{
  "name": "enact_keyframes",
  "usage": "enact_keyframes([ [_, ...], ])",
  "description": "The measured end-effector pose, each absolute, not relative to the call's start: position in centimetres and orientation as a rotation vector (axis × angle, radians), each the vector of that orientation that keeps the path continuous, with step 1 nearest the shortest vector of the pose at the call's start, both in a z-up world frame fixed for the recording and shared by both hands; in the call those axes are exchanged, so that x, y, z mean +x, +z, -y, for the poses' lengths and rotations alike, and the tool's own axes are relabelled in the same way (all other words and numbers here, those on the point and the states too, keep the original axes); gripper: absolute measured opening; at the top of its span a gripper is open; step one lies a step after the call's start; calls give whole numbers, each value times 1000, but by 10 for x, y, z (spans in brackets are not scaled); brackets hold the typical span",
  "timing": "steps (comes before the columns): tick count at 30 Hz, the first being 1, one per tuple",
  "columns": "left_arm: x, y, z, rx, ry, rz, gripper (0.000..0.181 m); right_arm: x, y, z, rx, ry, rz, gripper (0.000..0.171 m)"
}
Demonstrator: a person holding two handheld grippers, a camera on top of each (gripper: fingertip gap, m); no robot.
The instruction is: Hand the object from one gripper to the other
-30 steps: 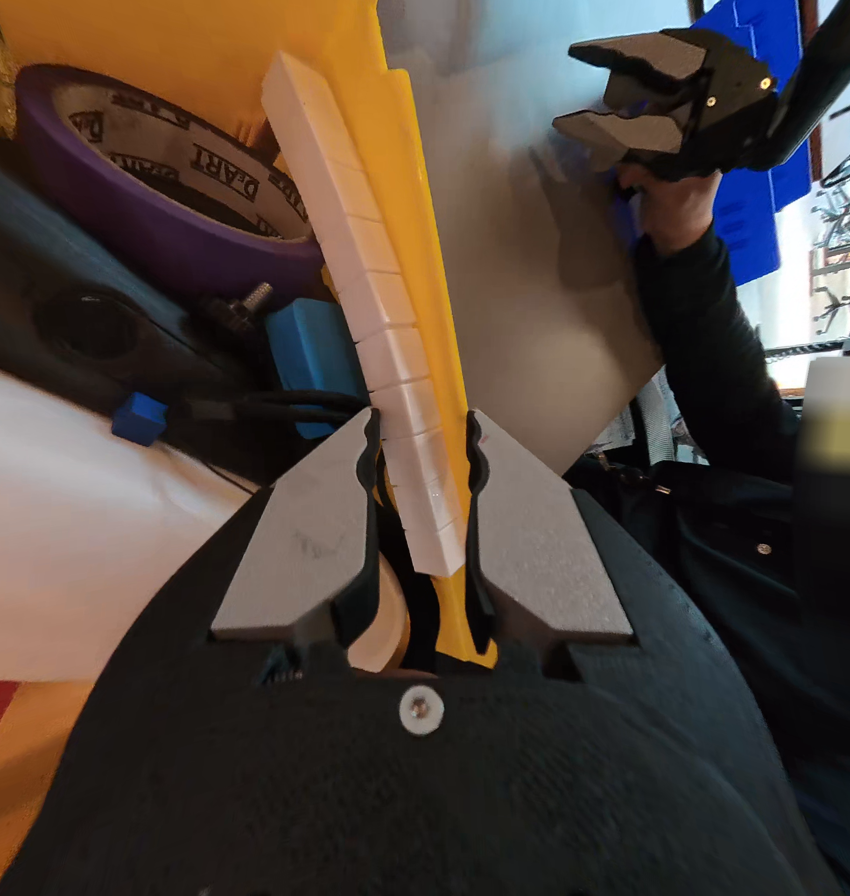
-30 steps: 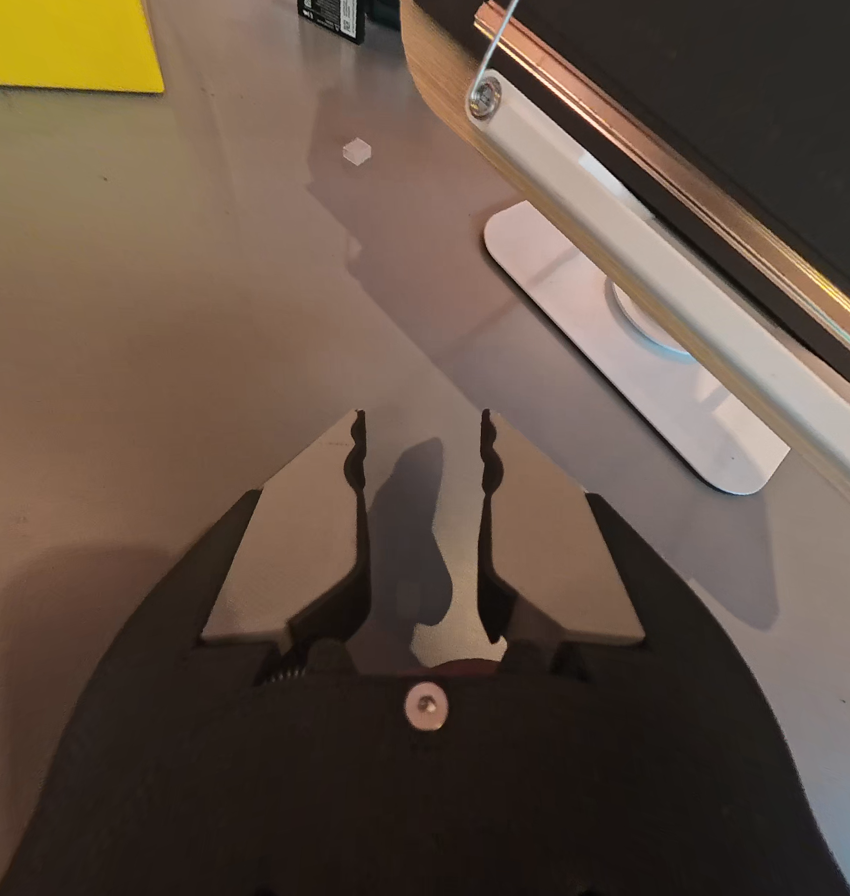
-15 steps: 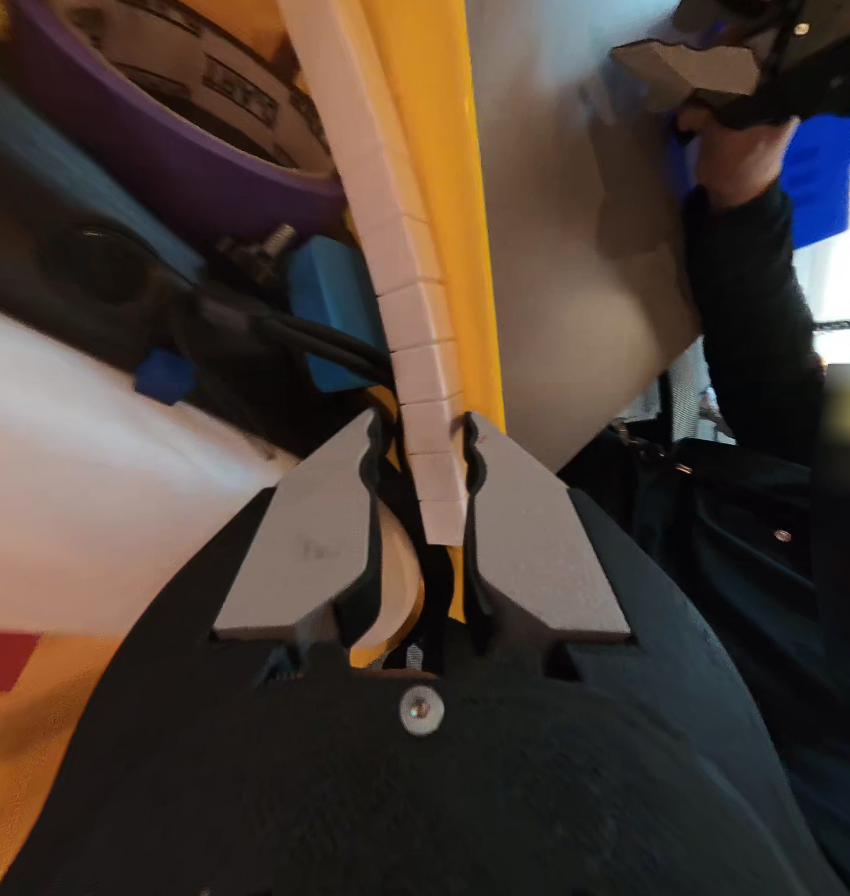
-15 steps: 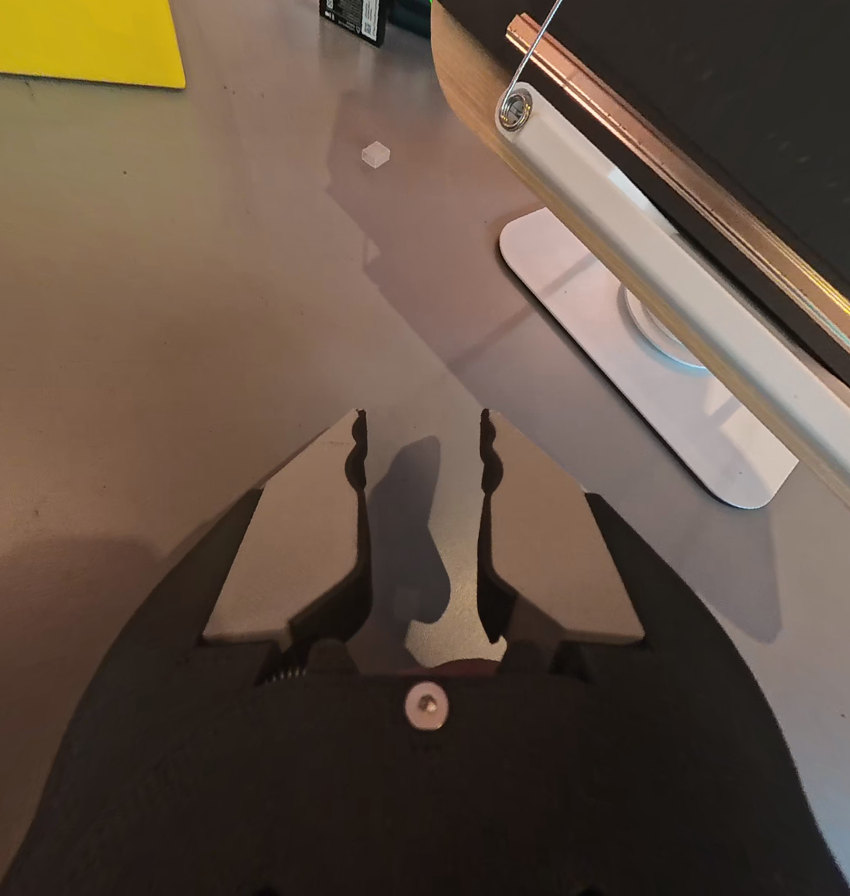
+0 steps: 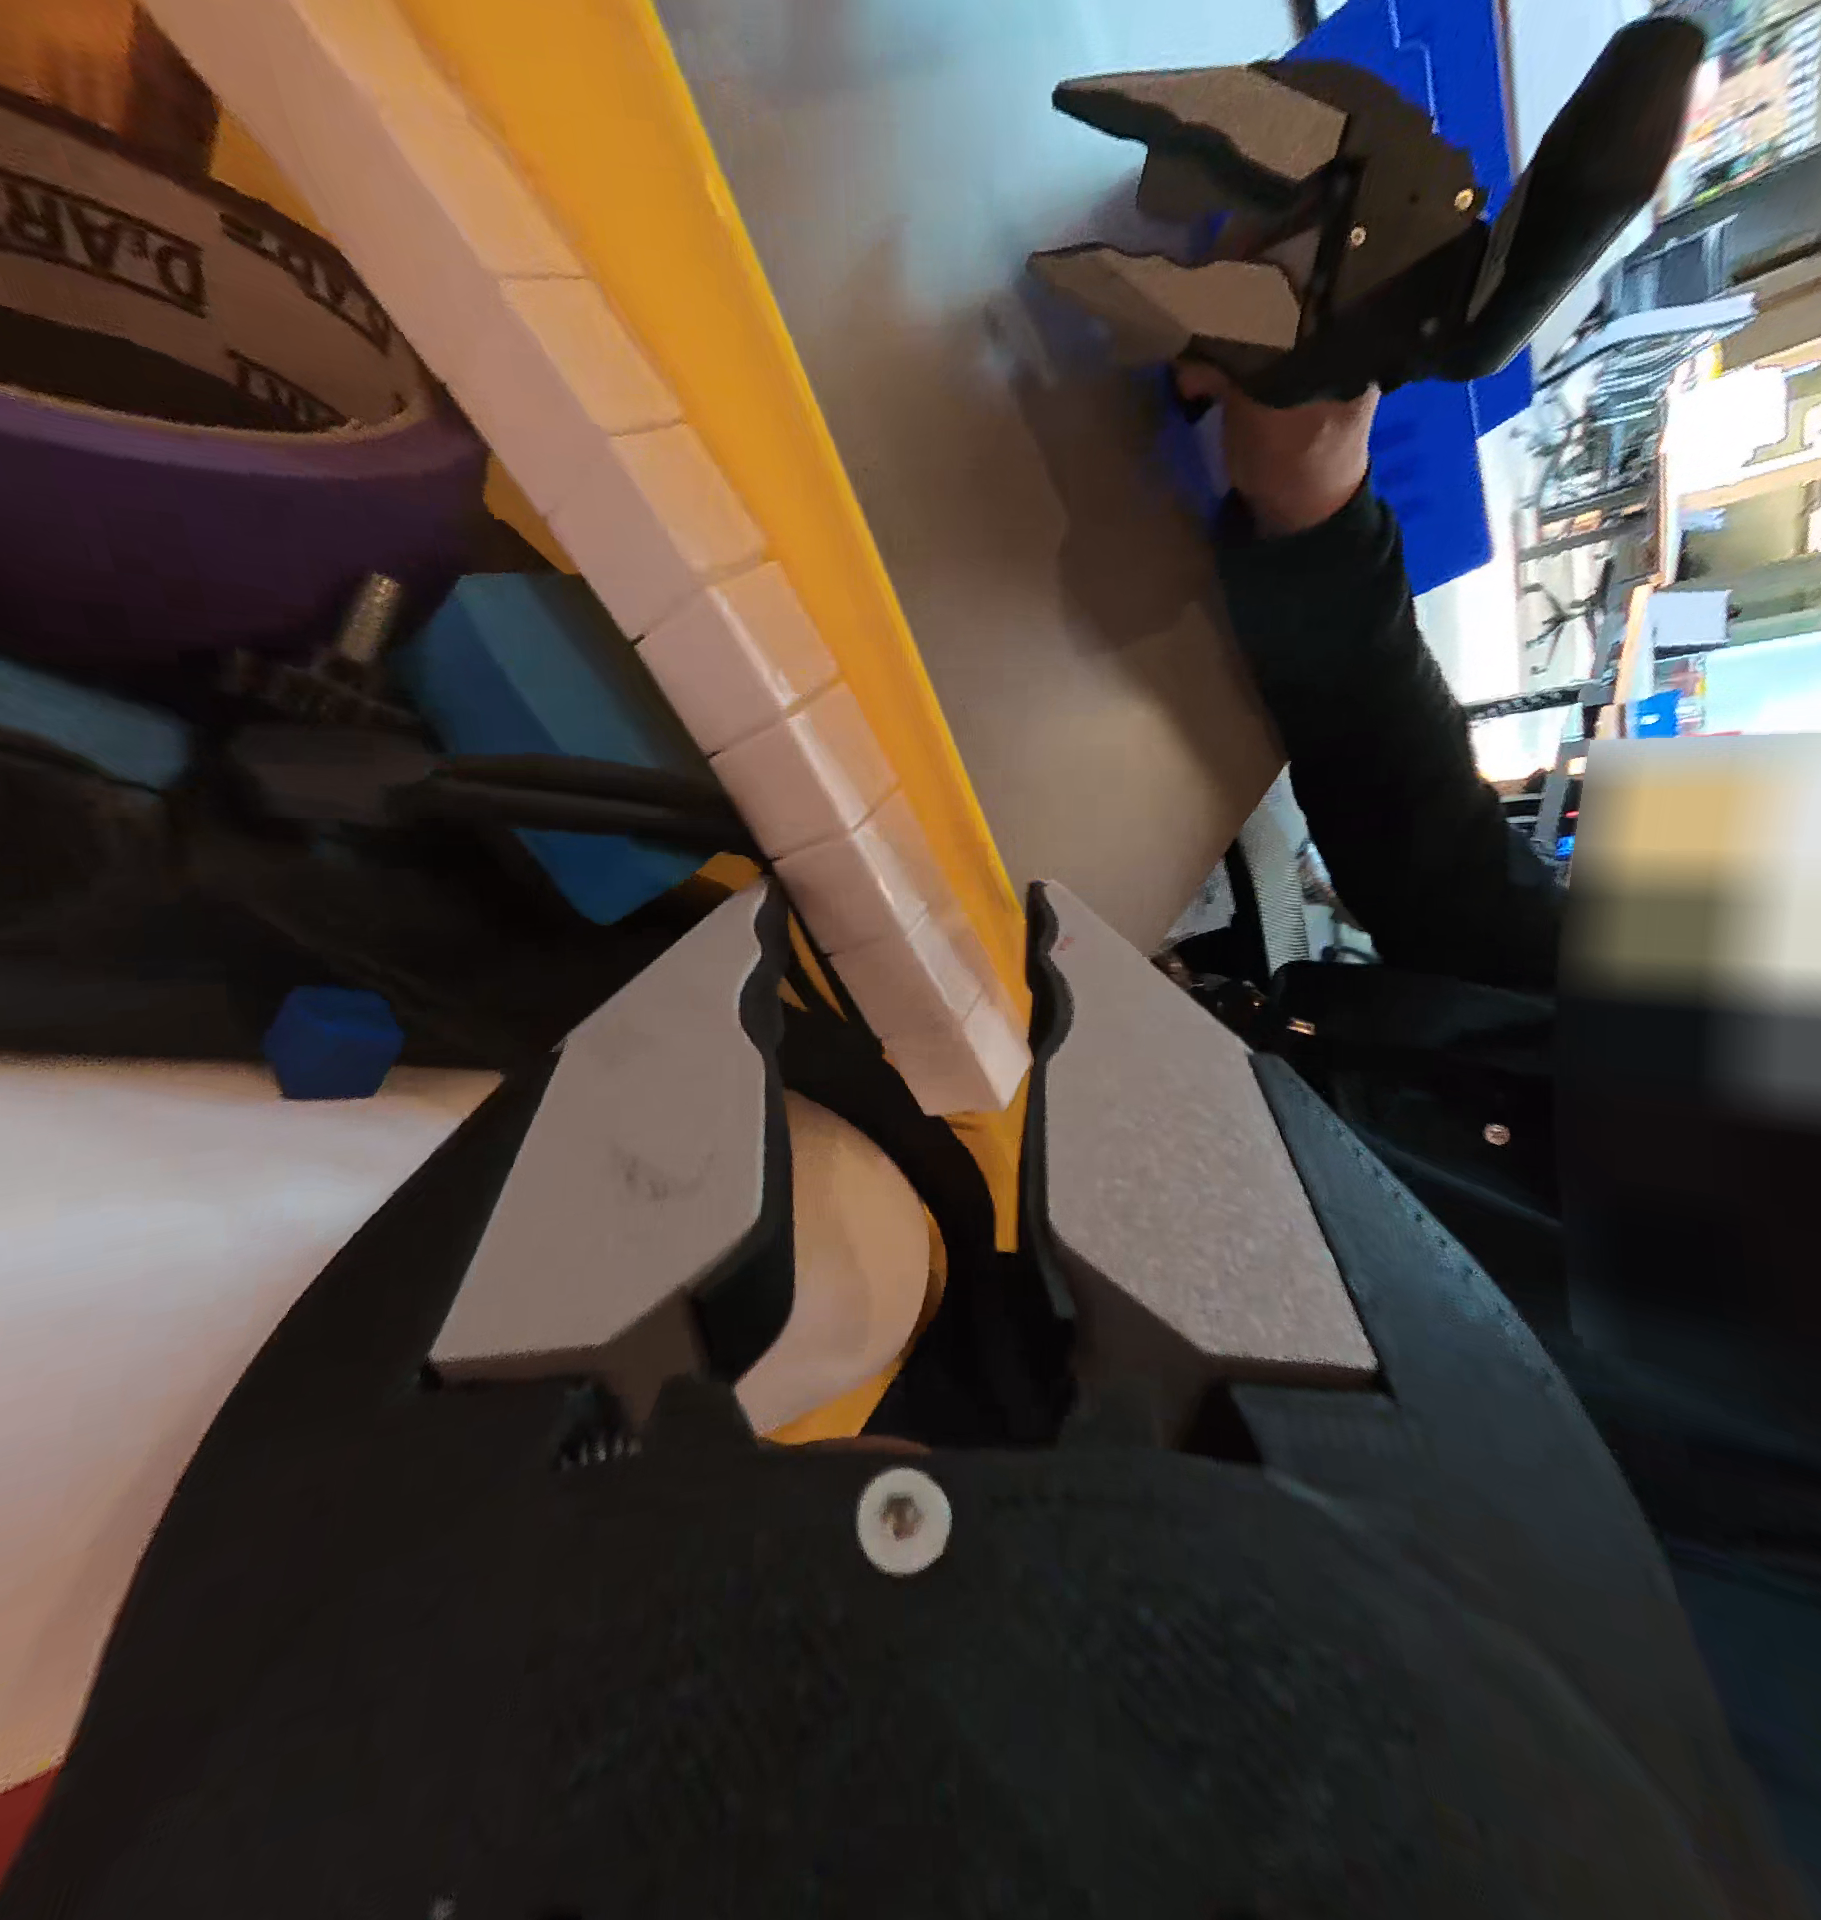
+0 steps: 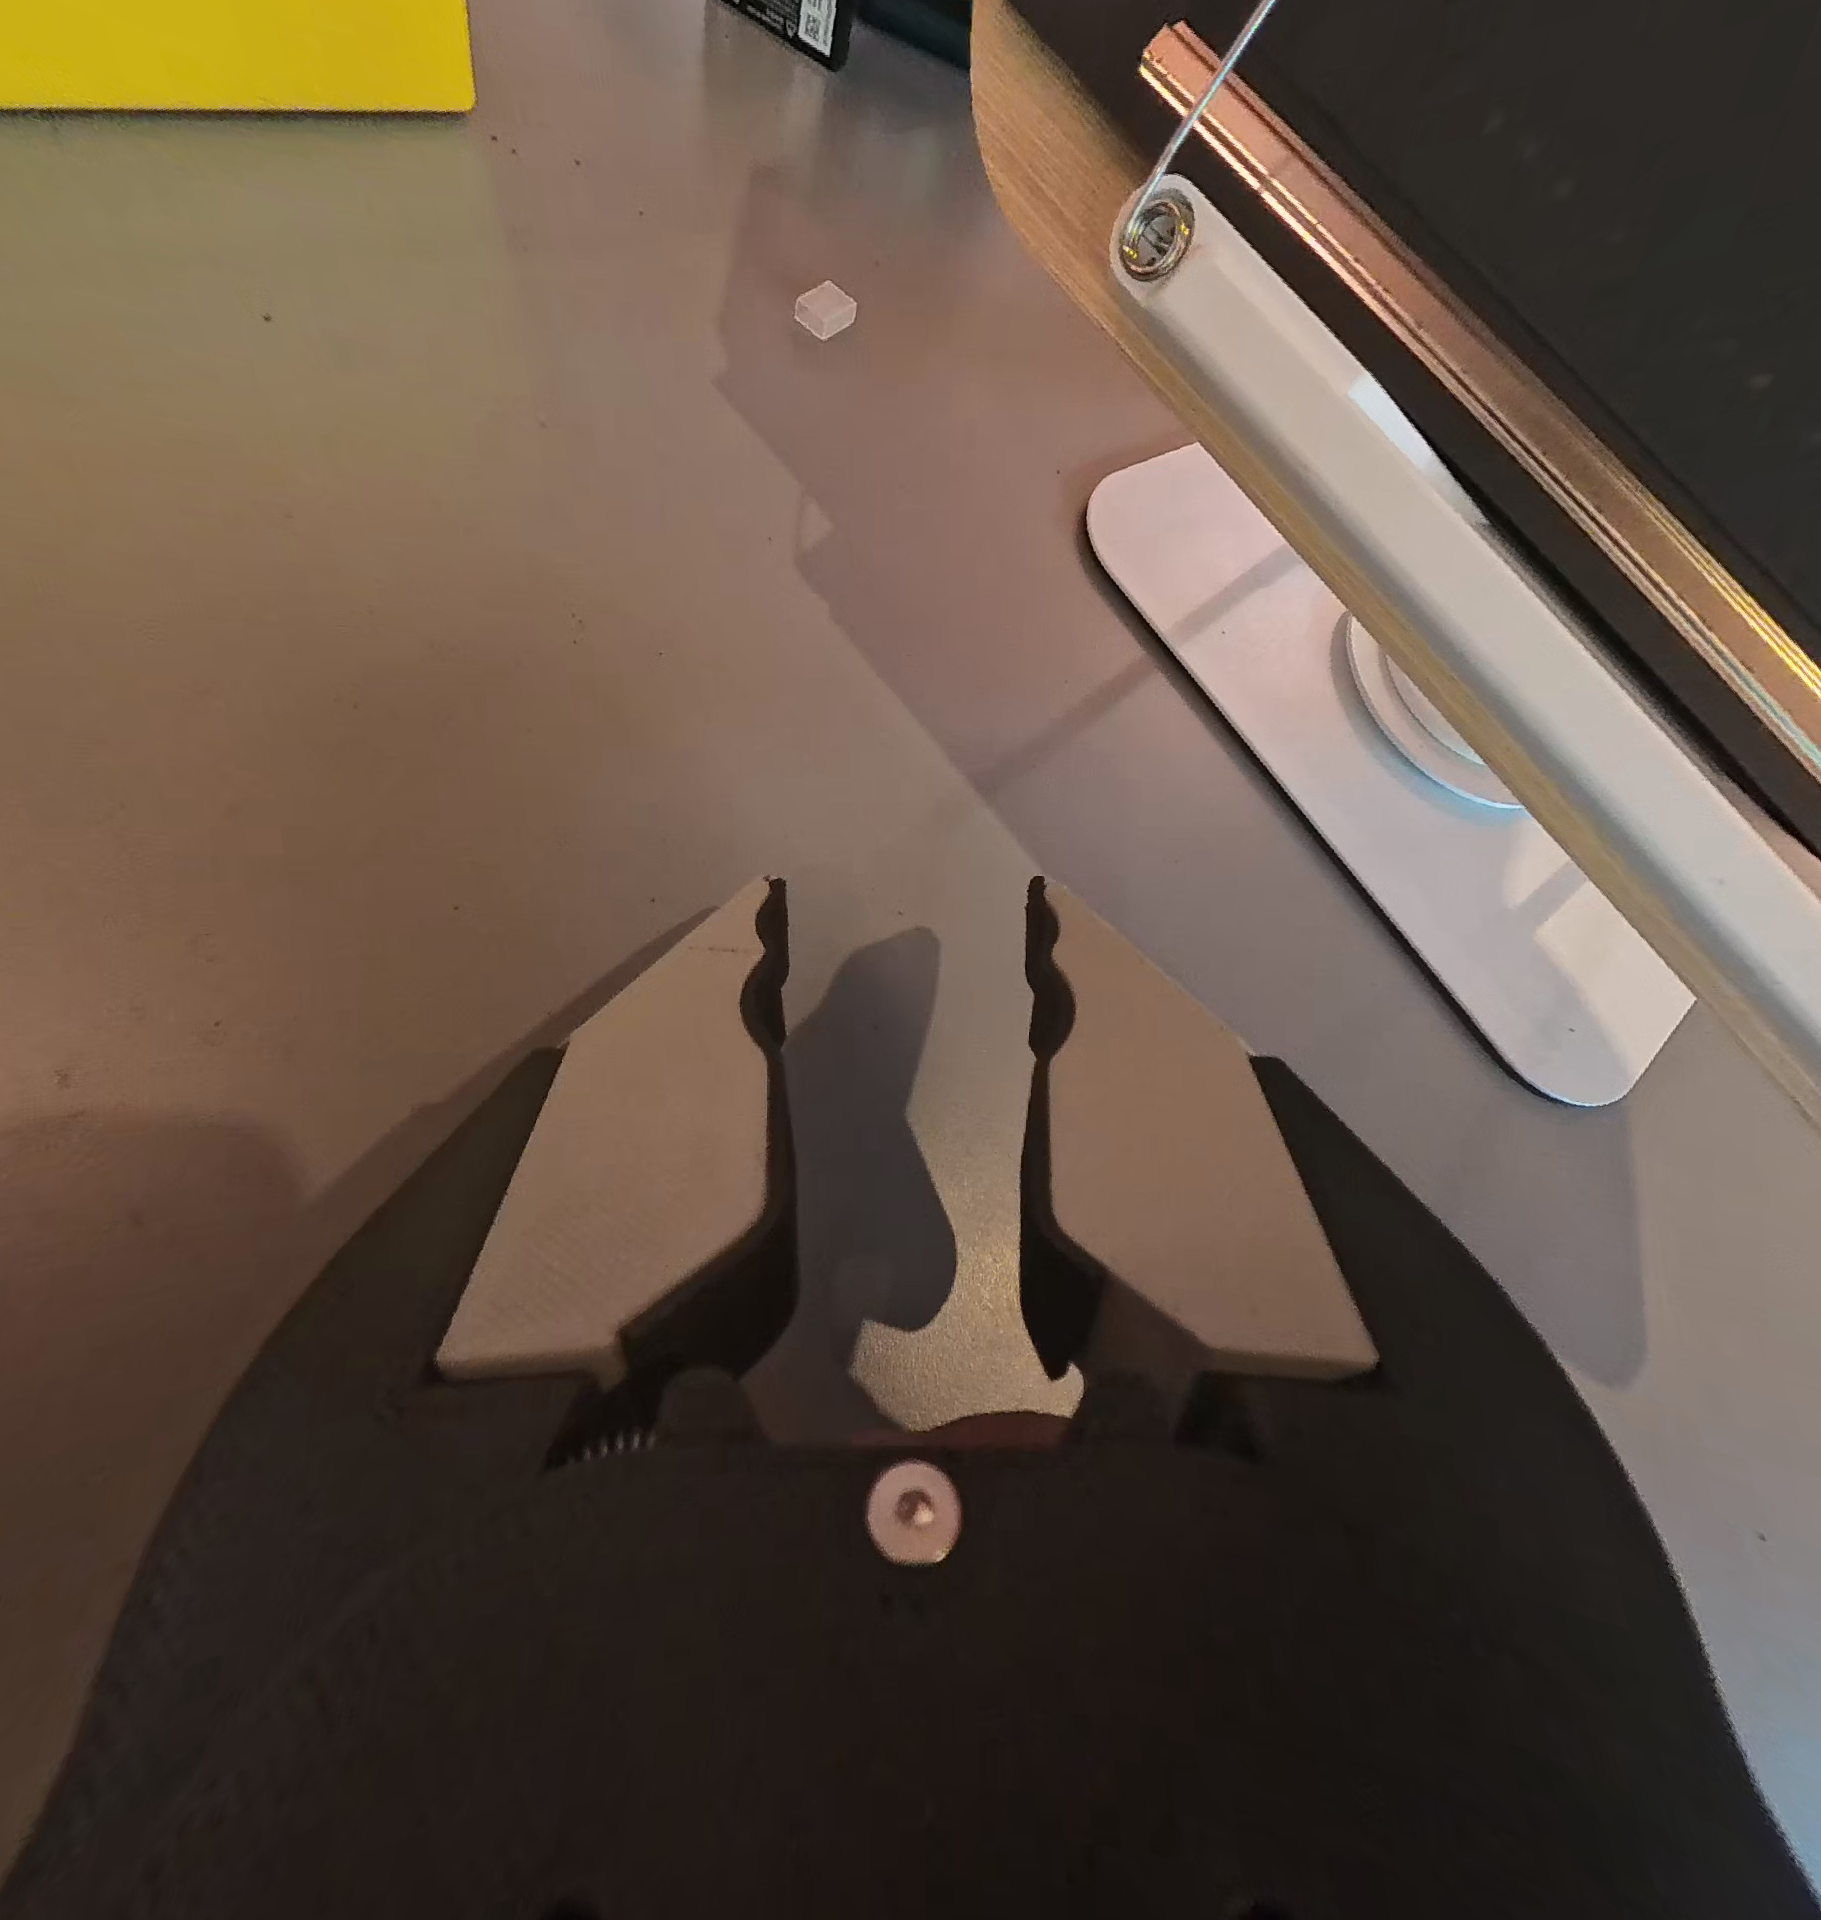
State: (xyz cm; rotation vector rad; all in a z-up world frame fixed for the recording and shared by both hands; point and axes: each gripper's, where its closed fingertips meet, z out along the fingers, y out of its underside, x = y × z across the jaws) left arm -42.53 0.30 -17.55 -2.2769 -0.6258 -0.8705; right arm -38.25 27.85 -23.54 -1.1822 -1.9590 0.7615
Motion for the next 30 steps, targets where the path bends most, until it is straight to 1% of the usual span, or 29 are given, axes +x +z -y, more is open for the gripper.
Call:
enact_keyframes([
  [8, -428, -178, -20, -2276, -799, 651, 43, -382, -235, -278, -1162, 738, 1963, 43],
  [9, -428, -175, -20, -2274, -783, 629, 39, -381, -234, -278, -1157, 735, 1962, 43],
  [16, -437, -166, -5, -2432, -479, 521, 34, -382, -235, -276, -1145, 733, 1971, 42],
  [20, -466, -156, 13, -2571, -7, 419, 22, -382, -234, -275, -1139, 728, 1971, 42],
  [25, -488, -147, 25, -2683, 637, 201, 19, -381, -235, -276, -1162, 757, 1968, 41],
  [28, -502, -125, 33, -2697, 1154, 14, 19, -381, -234, -276, -1172, 773, 1962, 41],
  [30, -499, -108, 25, -2634, 1332, -52, 19, -381, -233, -276, -1173, 788, 1957, 41],
])
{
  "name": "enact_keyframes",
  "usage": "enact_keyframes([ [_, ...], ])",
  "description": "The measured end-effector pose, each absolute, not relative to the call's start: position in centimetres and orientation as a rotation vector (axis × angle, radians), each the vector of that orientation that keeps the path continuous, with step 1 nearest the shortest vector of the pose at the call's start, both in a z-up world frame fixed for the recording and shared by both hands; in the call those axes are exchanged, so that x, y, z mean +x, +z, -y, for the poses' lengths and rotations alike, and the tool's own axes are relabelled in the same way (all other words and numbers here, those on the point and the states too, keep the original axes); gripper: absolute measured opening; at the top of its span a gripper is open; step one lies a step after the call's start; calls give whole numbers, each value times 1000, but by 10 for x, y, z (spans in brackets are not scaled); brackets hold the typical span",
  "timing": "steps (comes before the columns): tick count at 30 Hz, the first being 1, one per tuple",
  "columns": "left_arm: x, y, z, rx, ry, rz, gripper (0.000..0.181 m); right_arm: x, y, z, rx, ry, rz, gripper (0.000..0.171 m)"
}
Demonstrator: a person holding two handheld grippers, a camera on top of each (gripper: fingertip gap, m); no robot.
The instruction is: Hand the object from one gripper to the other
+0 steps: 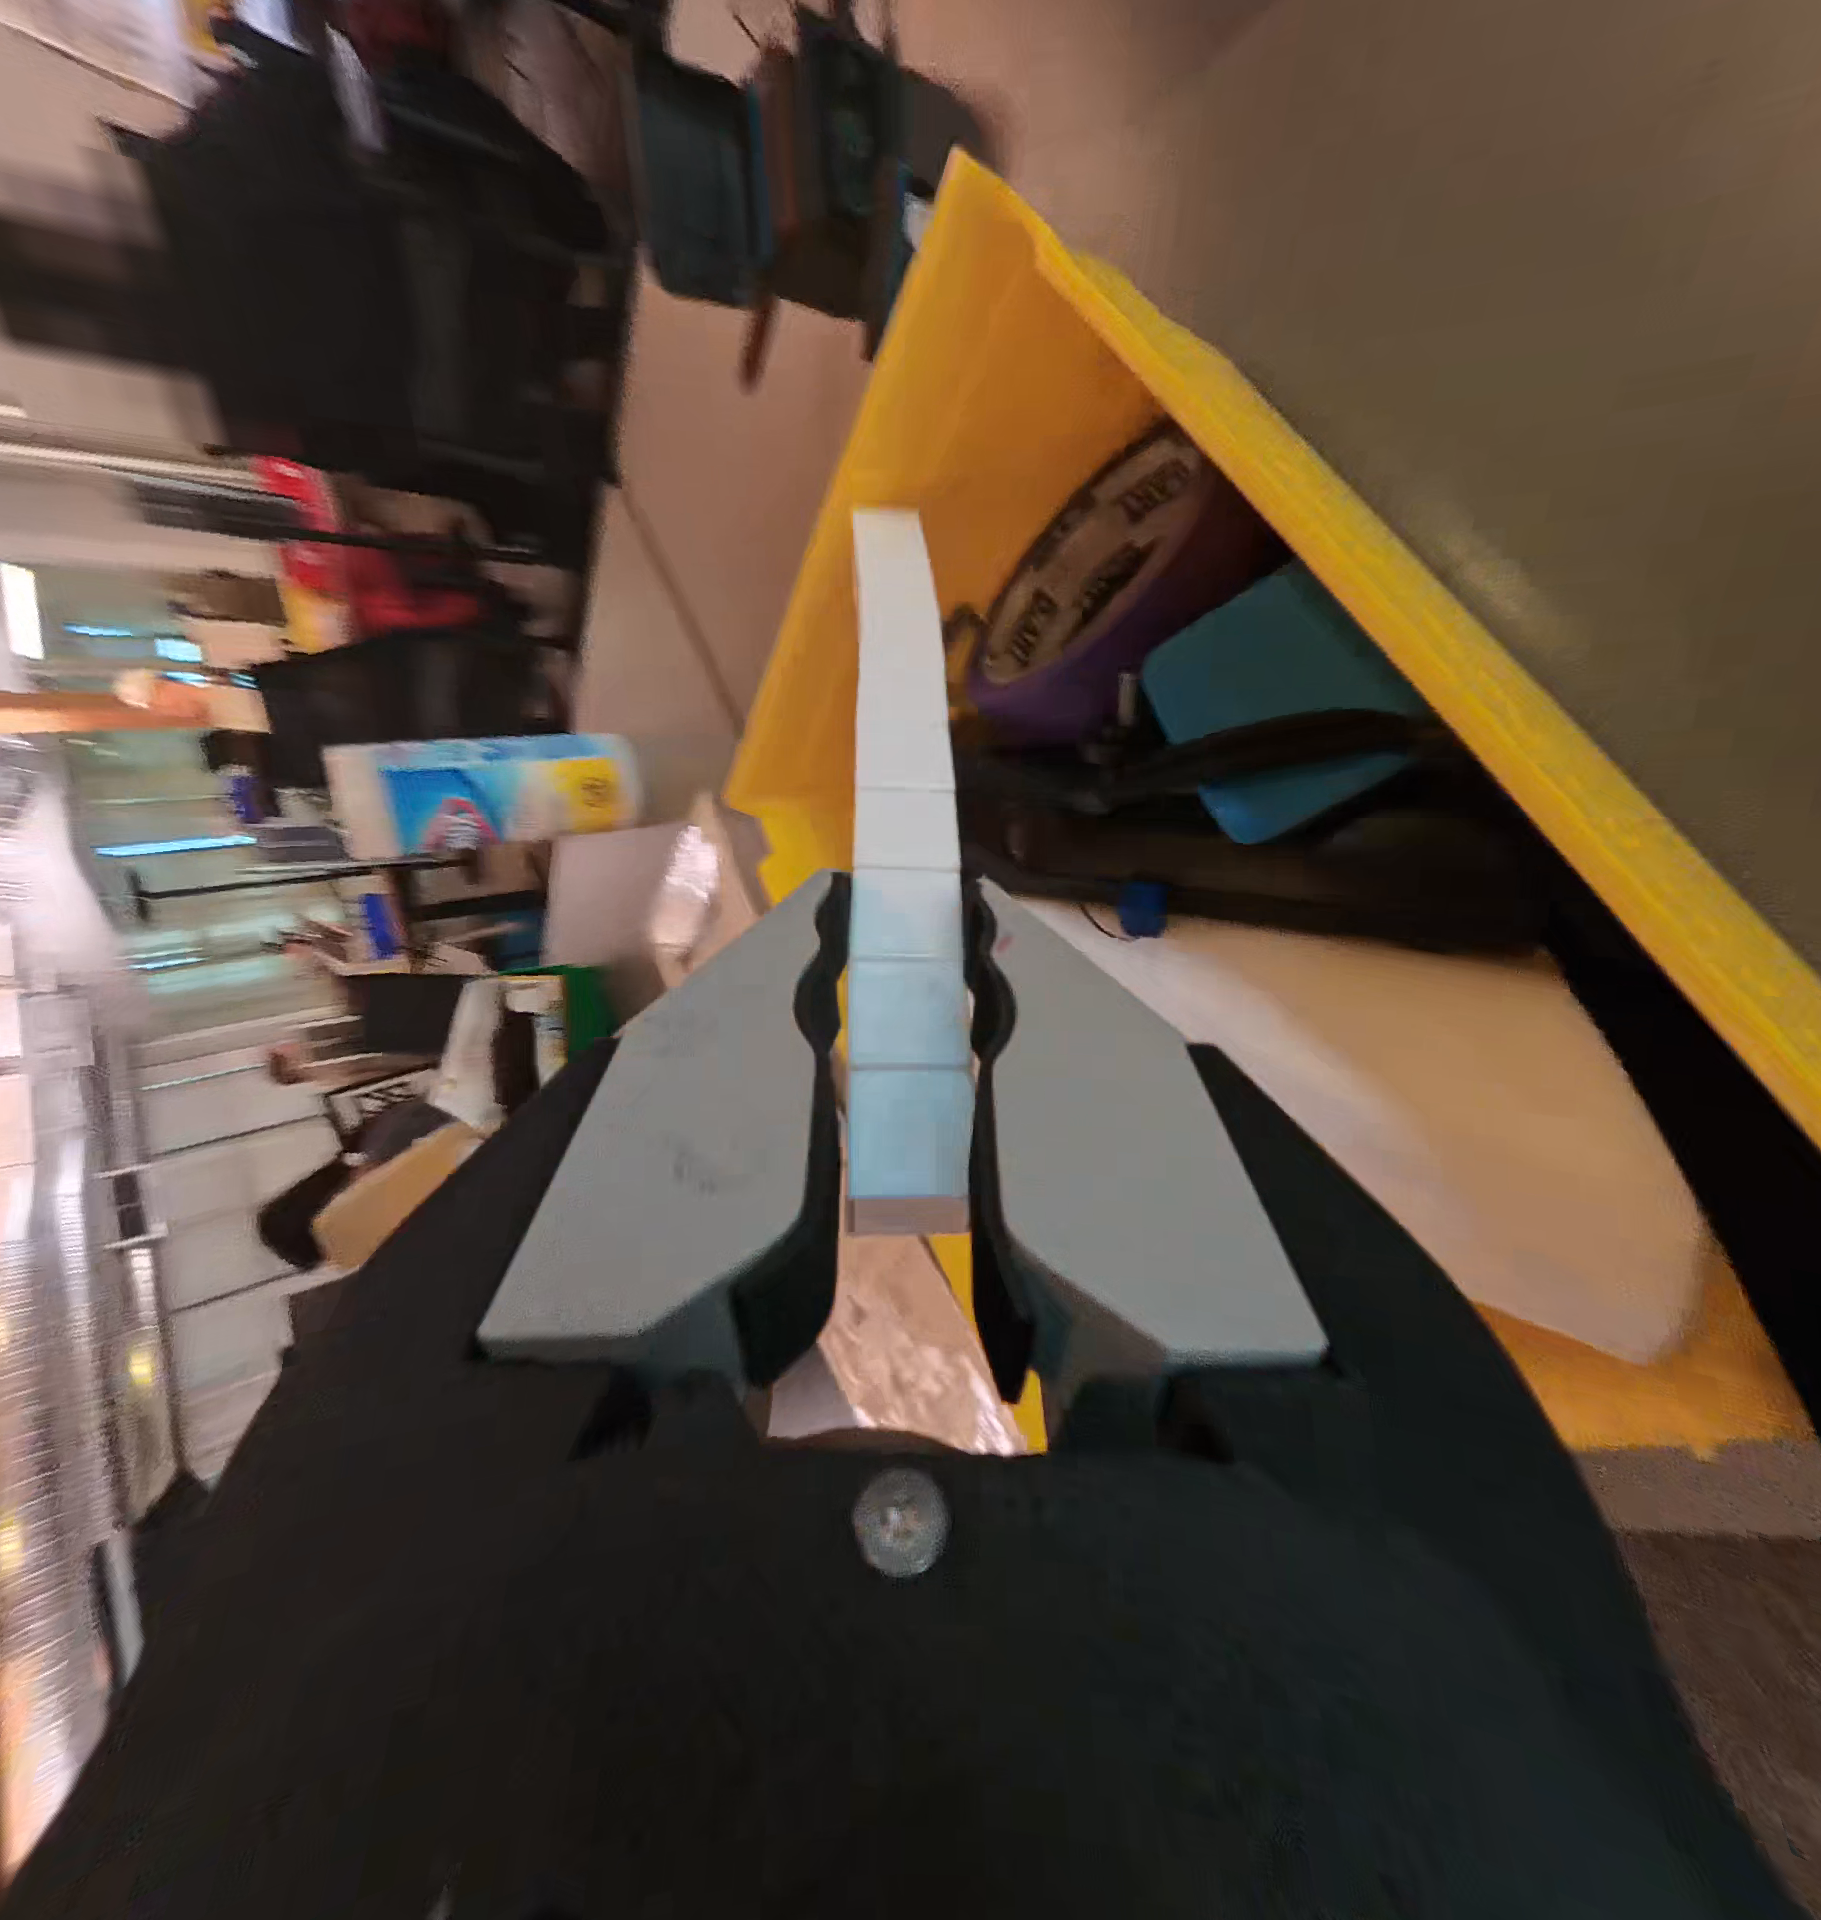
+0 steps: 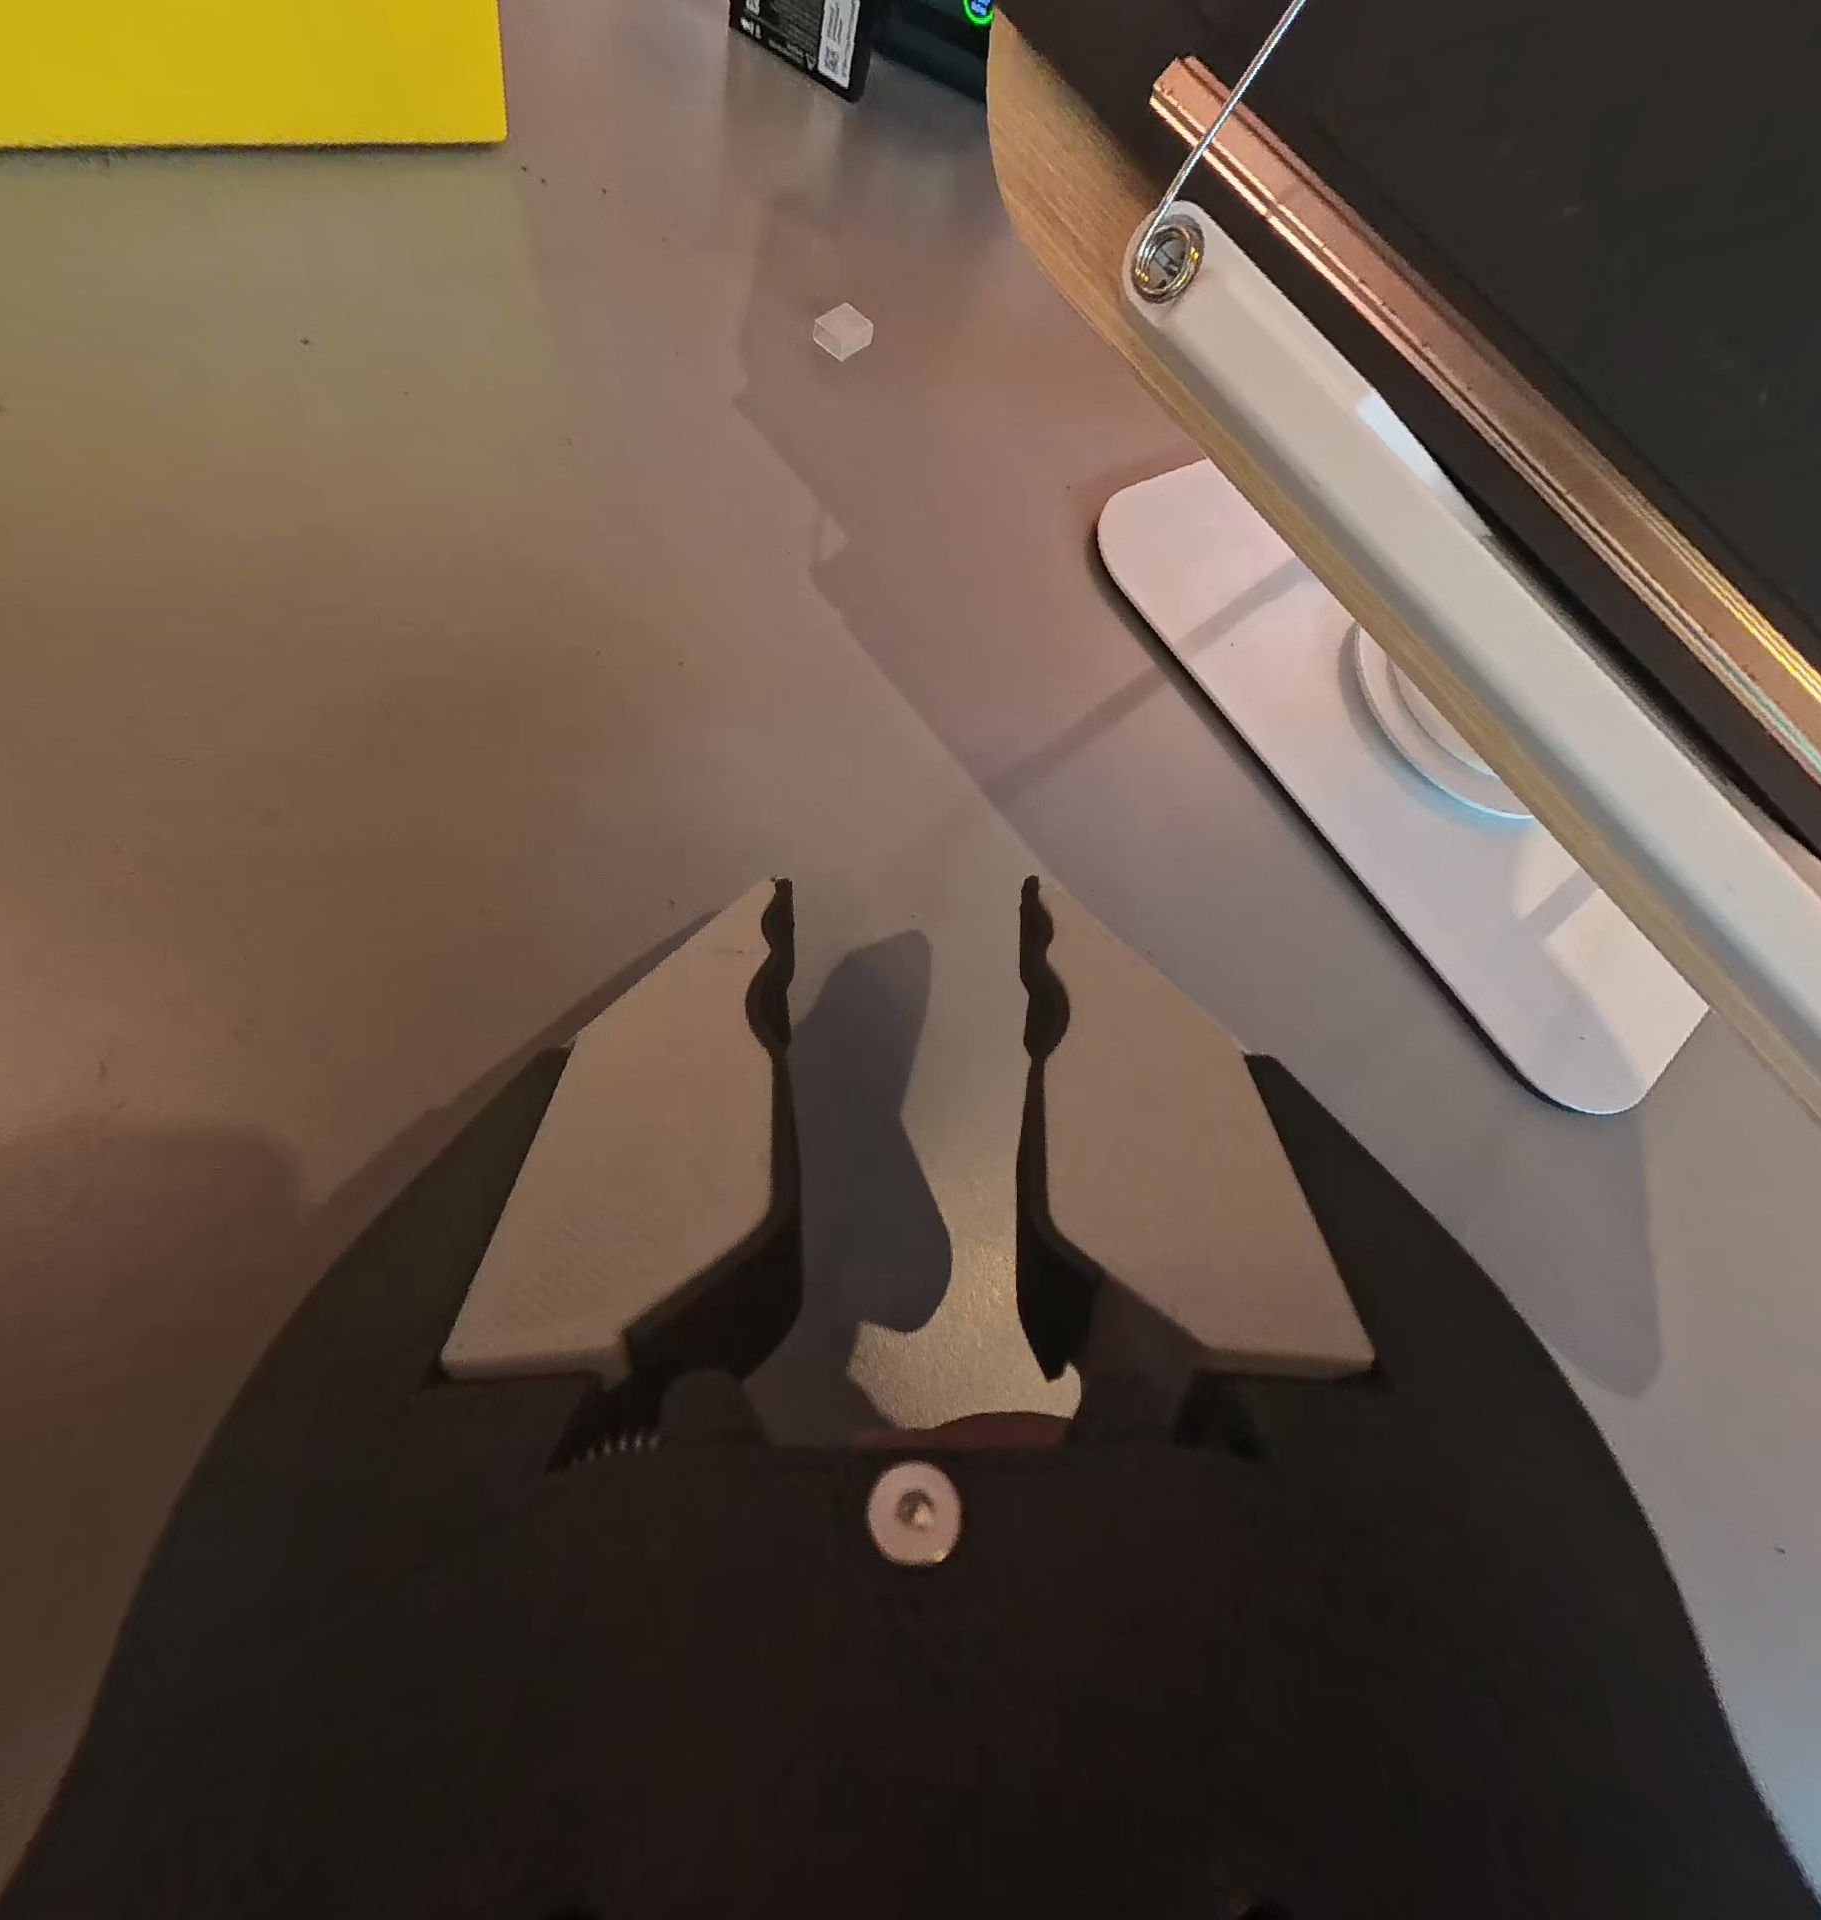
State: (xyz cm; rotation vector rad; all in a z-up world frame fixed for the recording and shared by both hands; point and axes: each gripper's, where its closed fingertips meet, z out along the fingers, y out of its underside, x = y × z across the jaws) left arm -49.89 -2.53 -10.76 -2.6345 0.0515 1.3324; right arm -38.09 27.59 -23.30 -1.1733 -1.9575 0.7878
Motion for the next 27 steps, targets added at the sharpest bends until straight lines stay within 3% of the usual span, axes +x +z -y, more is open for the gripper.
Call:
enact_keyframes([
  [6, -473, -57, -28, -2275, 1444, -113, 19, -380, -221, -259, -1194, 1029, 1950, 41],
  [11, -400, -37, -107, -1912, 1206, -133, 19, -367, -183, -227, -1161, 1595, 1911, 50],
  [19, -316, -74, -223, -1571, 683, -175, 19, -327, -101, -216, -894, 2273, 1675, 63],
  [20, -313, -74, -228, -1526, 666, -184, 19, -326, -99, -220, -887, 2275, 1666, 51],
  [27, -316, -76, -240, -1417, 575, -217, 19, -331, -103, -234, -935, 2320, 1635, 49],
])
